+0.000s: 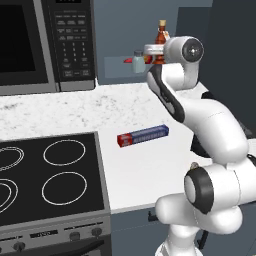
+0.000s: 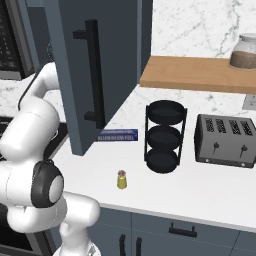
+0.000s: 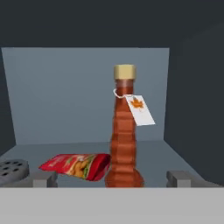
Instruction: Put the shaker and condiment bottle from the counter next to their counterparts in the cabinet.
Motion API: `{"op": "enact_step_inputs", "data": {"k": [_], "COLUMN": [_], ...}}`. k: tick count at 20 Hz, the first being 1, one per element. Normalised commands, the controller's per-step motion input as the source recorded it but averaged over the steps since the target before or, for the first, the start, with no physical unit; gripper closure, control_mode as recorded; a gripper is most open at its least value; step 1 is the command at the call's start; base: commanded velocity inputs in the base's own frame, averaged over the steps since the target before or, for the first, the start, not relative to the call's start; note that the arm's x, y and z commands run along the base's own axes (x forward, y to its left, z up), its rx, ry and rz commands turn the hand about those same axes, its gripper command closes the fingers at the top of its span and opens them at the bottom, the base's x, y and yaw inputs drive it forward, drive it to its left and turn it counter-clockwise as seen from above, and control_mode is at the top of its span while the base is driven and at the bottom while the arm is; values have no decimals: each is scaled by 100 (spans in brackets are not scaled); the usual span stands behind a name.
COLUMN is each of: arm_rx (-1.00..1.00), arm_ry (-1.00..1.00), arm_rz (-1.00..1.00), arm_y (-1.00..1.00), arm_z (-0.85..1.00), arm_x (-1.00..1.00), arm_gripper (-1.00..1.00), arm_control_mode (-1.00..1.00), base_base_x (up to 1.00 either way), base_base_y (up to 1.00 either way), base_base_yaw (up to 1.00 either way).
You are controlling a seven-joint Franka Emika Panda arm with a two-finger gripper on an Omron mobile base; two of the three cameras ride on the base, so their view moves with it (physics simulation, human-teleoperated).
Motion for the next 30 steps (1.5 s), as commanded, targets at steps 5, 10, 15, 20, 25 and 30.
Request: {"op": "enact_step_inputs", "data": {"k": [5, 10, 15, 20, 25, 30], "arm_rx": [-2, 0, 0, 0, 0, -1], "arm_ry": [0, 0, 0, -3, -1, 0], "arm_rz": [-7, -9, -9, -9, -9, -11], "arm_y": [22, 4, 1, 11, 11, 2], "arm_z": [0, 4, 1, 0, -1, -30], "arm_x": [-51, -60, -69, -84, -79, -56], "arm_gripper": [-100, -100, -100, -100, -100, -100], "arm_control_mode": [-100, -100, -100, -100, -100, -100], "base_base_x": [0, 0, 0, 0, 0, 0], "base_base_y": [0, 0, 0, 0, 0, 0], "base_base_yaw": [0, 0, 0, 0, 0, 0]}}
